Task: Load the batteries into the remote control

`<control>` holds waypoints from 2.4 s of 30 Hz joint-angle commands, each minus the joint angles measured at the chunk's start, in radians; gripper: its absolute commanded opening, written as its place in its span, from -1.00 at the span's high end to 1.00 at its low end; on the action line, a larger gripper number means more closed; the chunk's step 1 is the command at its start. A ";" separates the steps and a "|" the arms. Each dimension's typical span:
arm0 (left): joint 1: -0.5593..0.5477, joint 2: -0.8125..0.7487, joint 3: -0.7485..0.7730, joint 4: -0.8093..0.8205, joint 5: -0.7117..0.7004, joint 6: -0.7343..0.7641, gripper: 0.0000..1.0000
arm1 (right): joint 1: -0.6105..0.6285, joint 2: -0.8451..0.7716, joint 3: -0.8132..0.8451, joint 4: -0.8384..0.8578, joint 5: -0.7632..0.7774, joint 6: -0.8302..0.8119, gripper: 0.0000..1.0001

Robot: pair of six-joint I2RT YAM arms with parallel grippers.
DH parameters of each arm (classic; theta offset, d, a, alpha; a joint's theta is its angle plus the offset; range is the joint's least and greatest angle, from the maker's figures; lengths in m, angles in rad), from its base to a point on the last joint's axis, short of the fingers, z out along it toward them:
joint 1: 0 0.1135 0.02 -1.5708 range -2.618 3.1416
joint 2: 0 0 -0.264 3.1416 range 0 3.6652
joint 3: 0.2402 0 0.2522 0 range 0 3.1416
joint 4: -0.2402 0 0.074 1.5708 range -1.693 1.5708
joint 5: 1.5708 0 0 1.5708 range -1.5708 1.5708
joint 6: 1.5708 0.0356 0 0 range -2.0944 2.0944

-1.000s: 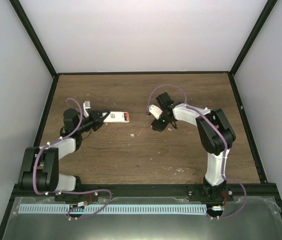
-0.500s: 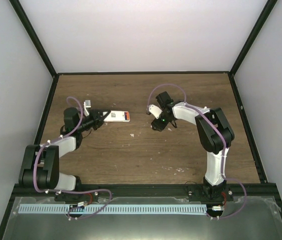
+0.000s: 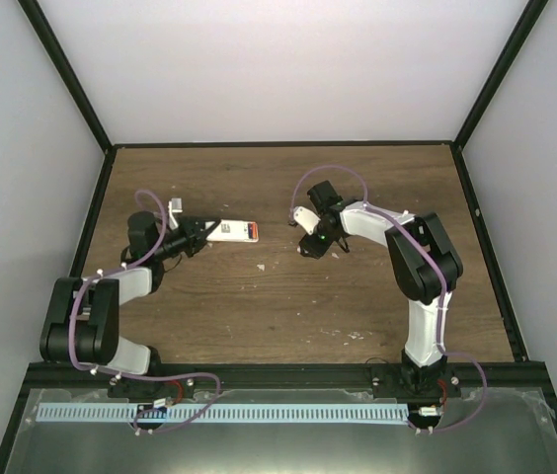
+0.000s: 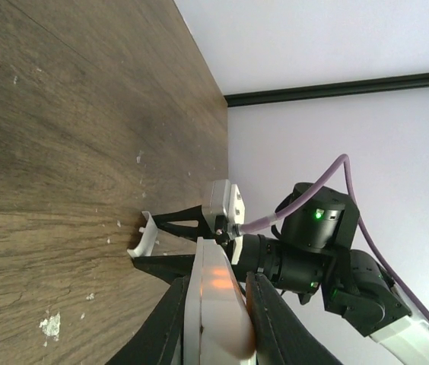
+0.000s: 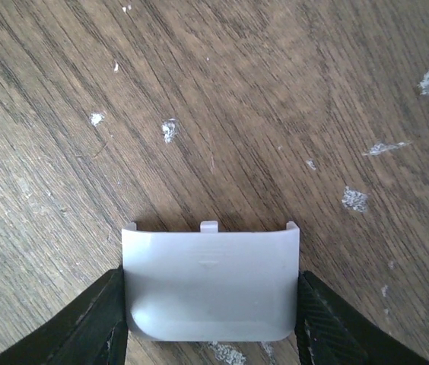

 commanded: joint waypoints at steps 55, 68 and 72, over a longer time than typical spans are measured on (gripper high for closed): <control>0.005 0.038 0.132 -0.369 0.249 0.286 1.00 | 0.290 -0.268 0.161 -0.187 -0.180 0.028 0.24; 0.004 0.038 0.125 -0.323 0.283 0.275 1.00 | 0.302 -0.227 0.166 -0.169 -0.118 -0.005 0.25; 0.004 0.043 0.124 -0.325 0.310 0.279 1.00 | 0.304 -0.228 0.165 -0.146 -0.077 -0.024 0.25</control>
